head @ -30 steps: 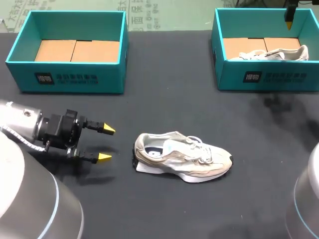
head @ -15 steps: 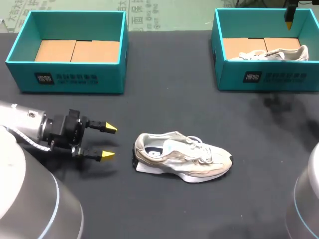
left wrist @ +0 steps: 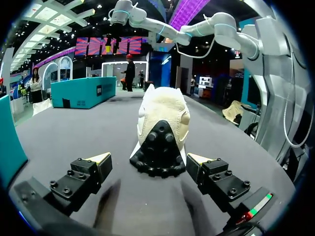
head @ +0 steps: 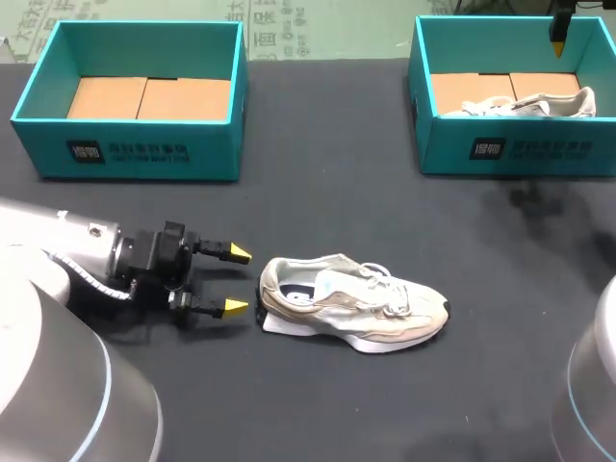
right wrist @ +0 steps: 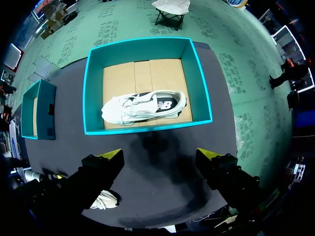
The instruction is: Take the shoe out of the shoebox, open the shoe tongue, remove and reinsert the insole, then place the shoe into the shoebox
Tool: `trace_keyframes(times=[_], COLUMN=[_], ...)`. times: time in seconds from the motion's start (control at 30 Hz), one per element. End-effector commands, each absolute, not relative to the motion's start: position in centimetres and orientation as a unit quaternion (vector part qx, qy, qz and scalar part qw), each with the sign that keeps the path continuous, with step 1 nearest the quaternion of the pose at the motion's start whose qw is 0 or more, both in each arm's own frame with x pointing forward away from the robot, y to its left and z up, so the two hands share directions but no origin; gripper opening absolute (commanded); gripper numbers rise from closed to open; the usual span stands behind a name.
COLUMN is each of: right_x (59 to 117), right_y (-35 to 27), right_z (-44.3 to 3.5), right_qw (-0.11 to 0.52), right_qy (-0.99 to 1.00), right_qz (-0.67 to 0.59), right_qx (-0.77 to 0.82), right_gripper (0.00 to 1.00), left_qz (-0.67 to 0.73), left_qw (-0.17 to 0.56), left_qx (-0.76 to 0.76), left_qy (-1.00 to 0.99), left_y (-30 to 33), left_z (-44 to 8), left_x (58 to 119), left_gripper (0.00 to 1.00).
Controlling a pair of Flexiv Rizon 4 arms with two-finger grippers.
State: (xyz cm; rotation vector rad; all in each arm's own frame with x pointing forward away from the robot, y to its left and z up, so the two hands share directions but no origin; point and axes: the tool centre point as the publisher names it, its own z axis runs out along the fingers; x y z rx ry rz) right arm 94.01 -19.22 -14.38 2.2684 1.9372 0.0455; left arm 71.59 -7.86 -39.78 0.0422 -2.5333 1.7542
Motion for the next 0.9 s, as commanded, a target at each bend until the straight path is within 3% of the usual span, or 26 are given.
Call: trace_keyframes(times=[0.03, 0.9], right_x=[94.0, 94.0], right_y=[-19.2, -19.2], right_z=[-14.4, -14.4], right_qw=[0.079, 0.079], right_qy=[0.647, 0.647], right_qz=[0.015, 0.015], right_qx=[0.758, 0.758], right_gripper=[1.0, 1.0], left_qz=[0.574, 0.589], left_qw=[0.035, 0.053], left_qx=[0.01, -0.005], left_qy=[-0.818, -0.806], left_y=[-9.0, -11.5], left_z=[-40.9, -41.2], left_x=[71.9, 69.8], left_gripper=[1.0, 1.0])
